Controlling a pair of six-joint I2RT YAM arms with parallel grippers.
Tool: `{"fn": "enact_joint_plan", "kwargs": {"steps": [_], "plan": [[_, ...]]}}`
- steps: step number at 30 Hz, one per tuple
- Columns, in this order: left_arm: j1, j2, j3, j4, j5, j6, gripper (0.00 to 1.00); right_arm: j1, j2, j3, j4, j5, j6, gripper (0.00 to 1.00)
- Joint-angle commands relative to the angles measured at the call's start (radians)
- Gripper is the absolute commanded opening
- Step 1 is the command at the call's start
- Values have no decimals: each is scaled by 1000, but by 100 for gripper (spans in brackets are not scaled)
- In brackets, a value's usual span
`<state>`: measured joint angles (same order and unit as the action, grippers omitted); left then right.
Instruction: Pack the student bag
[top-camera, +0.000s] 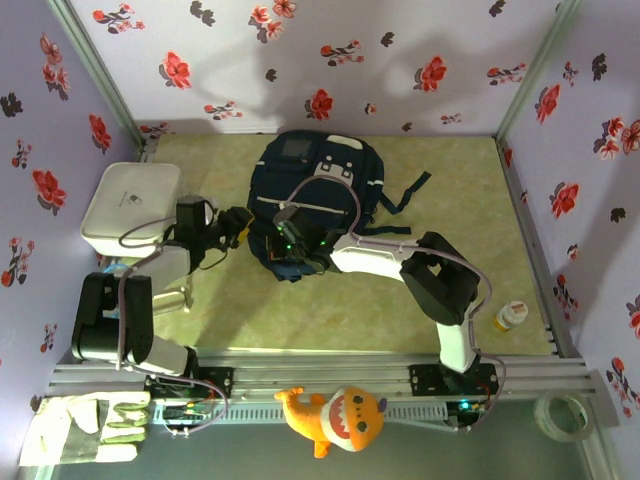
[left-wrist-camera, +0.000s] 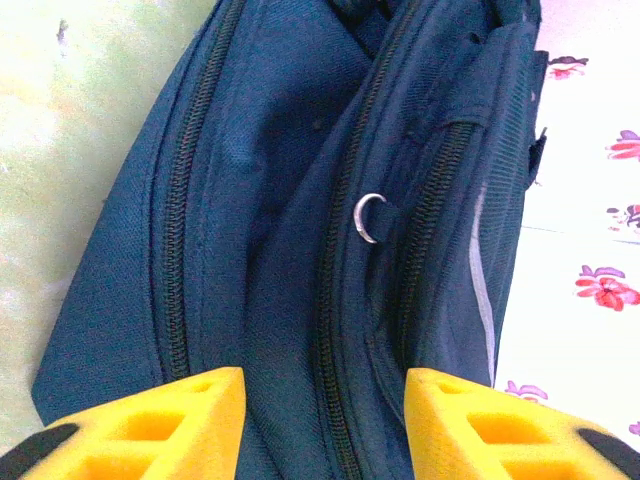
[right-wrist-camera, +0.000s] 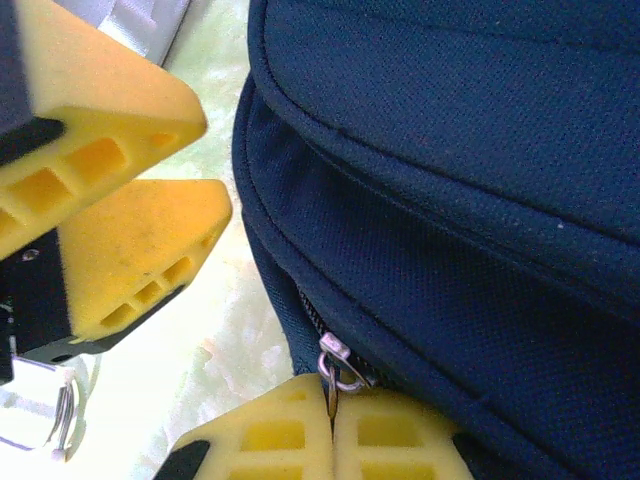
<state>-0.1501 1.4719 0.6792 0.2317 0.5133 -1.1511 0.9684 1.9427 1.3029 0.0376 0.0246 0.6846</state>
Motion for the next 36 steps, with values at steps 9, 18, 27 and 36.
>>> {"fn": "enact_joint_plan", "kwargs": {"steps": [9, 18, 27, 36], "plan": [[-29, 88, 41, 93, 31, -57, 36, 0, 5, 31, 47, -29, 3, 0], [-31, 121, 58, 126, 40, -37, 21, 0, -17, 18, -5, 32, -7, 0], [-7, 117, 113, 61, 37, 27, 0, -28, -213, -164, -163, 349, -59, 0], [12, 103, 108, 33, 36, 50, 0, -109, -360, -343, -198, 441, -13, 0]]}}
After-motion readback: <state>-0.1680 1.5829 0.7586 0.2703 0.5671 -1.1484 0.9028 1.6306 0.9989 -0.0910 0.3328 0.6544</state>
